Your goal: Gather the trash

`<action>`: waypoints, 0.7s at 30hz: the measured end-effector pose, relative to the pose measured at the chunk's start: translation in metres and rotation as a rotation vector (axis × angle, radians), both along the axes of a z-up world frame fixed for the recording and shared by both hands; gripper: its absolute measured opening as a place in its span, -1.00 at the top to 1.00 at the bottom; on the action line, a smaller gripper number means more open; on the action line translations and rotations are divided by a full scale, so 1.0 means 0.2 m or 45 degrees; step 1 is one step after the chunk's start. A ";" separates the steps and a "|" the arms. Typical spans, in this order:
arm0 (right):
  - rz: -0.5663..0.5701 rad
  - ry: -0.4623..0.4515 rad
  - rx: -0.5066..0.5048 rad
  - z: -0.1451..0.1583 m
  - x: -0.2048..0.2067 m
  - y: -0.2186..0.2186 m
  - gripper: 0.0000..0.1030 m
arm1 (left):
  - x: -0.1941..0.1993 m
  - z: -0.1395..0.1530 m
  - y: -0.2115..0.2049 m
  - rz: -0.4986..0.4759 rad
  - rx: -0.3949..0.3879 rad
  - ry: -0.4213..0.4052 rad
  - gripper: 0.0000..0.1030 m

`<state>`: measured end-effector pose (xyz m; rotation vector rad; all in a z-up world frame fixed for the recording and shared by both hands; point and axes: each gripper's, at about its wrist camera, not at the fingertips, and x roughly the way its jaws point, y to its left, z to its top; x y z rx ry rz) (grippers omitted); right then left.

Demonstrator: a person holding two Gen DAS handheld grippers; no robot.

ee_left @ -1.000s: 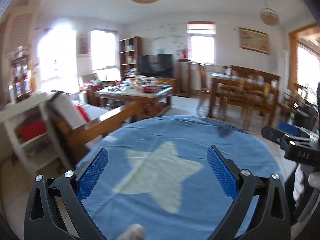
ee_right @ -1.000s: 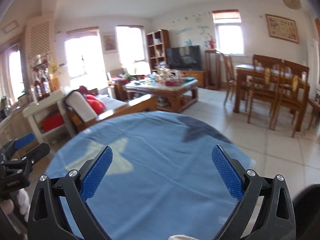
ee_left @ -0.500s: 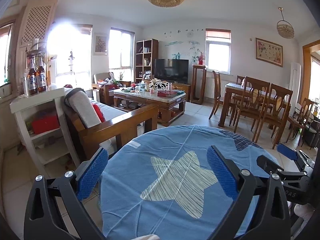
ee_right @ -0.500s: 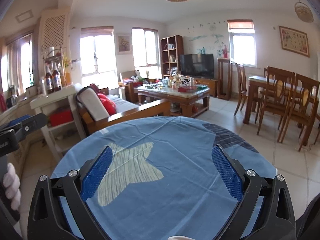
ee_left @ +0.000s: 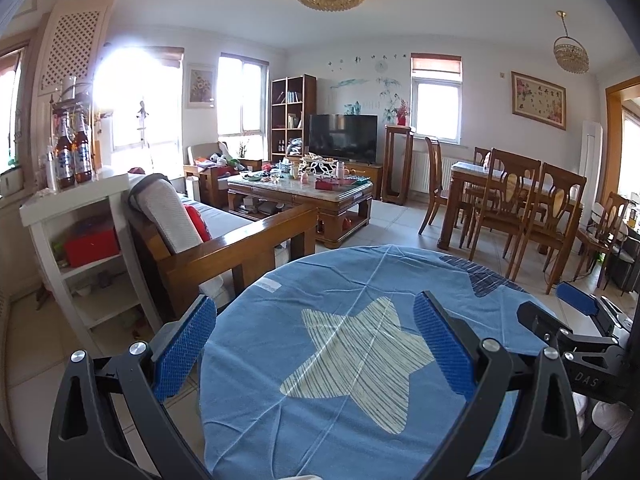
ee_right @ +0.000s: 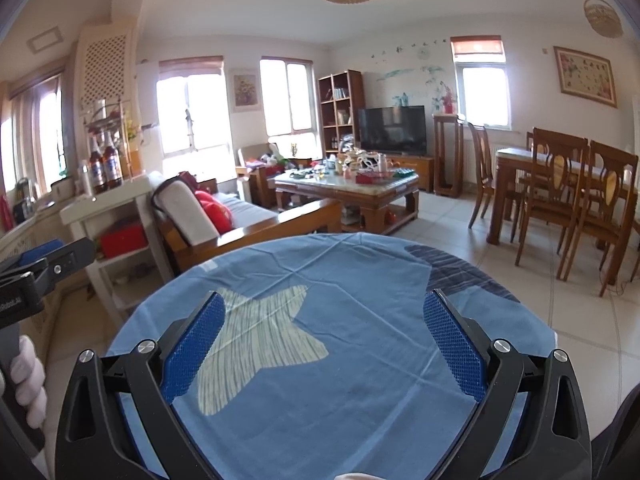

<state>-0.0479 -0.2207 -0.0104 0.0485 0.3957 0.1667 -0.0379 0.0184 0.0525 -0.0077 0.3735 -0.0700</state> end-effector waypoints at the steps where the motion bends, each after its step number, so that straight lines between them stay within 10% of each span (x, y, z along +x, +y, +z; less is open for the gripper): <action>1: -0.001 0.000 0.002 0.00 0.00 0.00 -0.89 | 0.00 -0.01 0.00 0.000 0.001 0.000 -0.90; 21: -0.016 0.013 -0.003 -0.02 -0.02 -0.03 -0.89 | 0.01 -0.02 0.01 -0.006 0.014 -0.002 -0.90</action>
